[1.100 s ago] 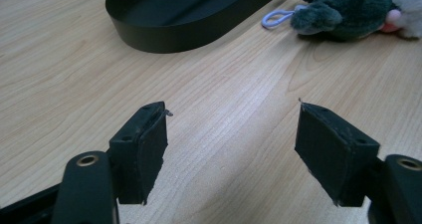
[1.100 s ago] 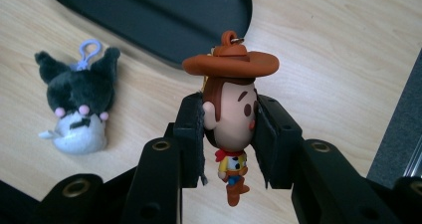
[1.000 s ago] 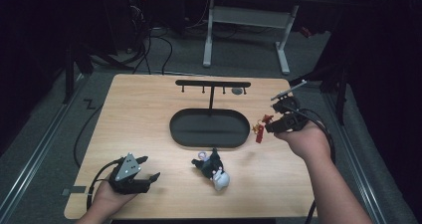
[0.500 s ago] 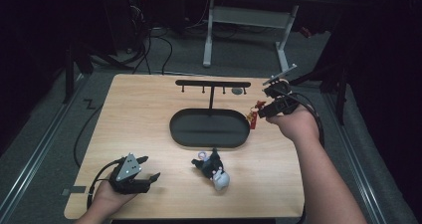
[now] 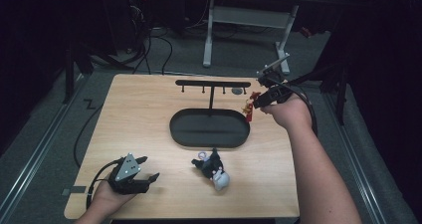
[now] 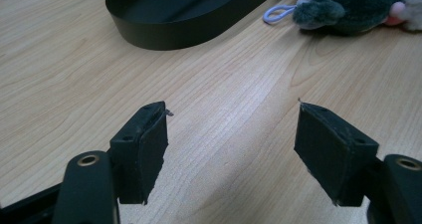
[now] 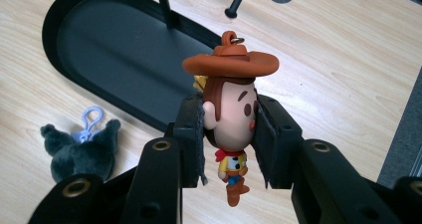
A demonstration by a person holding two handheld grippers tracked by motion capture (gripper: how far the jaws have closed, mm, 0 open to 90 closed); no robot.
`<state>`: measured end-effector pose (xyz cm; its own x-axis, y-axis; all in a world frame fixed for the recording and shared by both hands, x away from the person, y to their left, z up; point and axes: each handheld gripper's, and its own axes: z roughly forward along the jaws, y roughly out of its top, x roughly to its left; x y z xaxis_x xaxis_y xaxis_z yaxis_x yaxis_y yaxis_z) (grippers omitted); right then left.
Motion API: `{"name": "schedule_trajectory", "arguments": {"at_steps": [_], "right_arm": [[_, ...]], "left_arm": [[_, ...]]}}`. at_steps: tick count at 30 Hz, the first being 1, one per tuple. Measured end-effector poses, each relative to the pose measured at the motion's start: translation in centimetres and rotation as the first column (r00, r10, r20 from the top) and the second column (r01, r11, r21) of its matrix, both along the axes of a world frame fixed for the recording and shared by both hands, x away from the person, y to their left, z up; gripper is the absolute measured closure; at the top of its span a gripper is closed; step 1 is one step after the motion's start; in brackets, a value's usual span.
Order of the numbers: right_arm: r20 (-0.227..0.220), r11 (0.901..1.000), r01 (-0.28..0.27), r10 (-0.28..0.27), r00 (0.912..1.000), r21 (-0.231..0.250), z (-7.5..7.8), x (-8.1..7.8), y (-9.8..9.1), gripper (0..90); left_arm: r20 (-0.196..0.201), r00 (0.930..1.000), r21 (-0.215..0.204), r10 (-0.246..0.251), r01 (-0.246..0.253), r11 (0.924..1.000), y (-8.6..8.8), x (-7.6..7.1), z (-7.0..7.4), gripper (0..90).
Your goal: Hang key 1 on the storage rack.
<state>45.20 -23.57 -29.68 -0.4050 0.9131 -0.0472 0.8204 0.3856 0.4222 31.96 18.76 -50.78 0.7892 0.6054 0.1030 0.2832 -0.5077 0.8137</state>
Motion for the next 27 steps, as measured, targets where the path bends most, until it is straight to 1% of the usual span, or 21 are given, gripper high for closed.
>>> {"name": "schedule_trajectory", "arguments": {"at_steps": [1, 2, 3, 8, 15, 23, 27], "right_arm": [[0.000, 1.0000, 0.000, 0.000, 1.0000, 0.000, 0.0, 0.0, 0.0, 66.9], [0.001, 1.0000, 0.008, -0.008, 1.0000, 0.005, 0.0, 0.3, 0.1, 66.9], [0.001, 1.0000, 0.008, -0.008, 1.0000, 0.005, 0.0, 0.3, 0.1, 66.9], [0.004, 0.9999, 0.008, -0.008, 1.0000, 0.006, -0.1, 1.4, 0.3, 66.9], [0.009, 0.9998, 0.016, -0.017, 0.9998, 0.013, -0.2, 2.1, 0.5, 66.9], [0.005, 0.9997, 0.023, -0.023, 0.9997, 0.005, -0.1, 2.9, 0.9, 66.9], [0.000, 0.9996, 0.029, -0.029, 0.9996, 0.000, -0.4, 3.5, 0.8, 66.9]], "left_arm": [[0.001, 1.0000, -0.001, 0.000, 0.000, 1.0000, 0.0, 0.0, 0.0, 29.4], [0.003, 1.0000, -0.003, 0.000, 0.000, 1.0000, 0.0, 0.0, 0.0, 29.4], [0.003, 1.0000, -0.003, 0.000, 0.000, 1.0000, 0.0, 0.0, 0.0, 29.4], [0.004, 1.0000, 0.005, -0.003, 0.003, 1.0000, 0.0, 0.0, 0.0, 29.5], [0.004, 1.0000, 0.003, -0.005, 0.005, 1.0000, 0.0, 0.0, -0.1, 29.5], [0.006, 0.9999, 0.006, -0.012, 0.012, 0.9999, -0.1, 0.0, -0.1, 29.7], [0.005, 0.9999, 0.005, -0.012, 0.012, 0.9999, -0.1, 0.0, -0.1, 29.7]]}}
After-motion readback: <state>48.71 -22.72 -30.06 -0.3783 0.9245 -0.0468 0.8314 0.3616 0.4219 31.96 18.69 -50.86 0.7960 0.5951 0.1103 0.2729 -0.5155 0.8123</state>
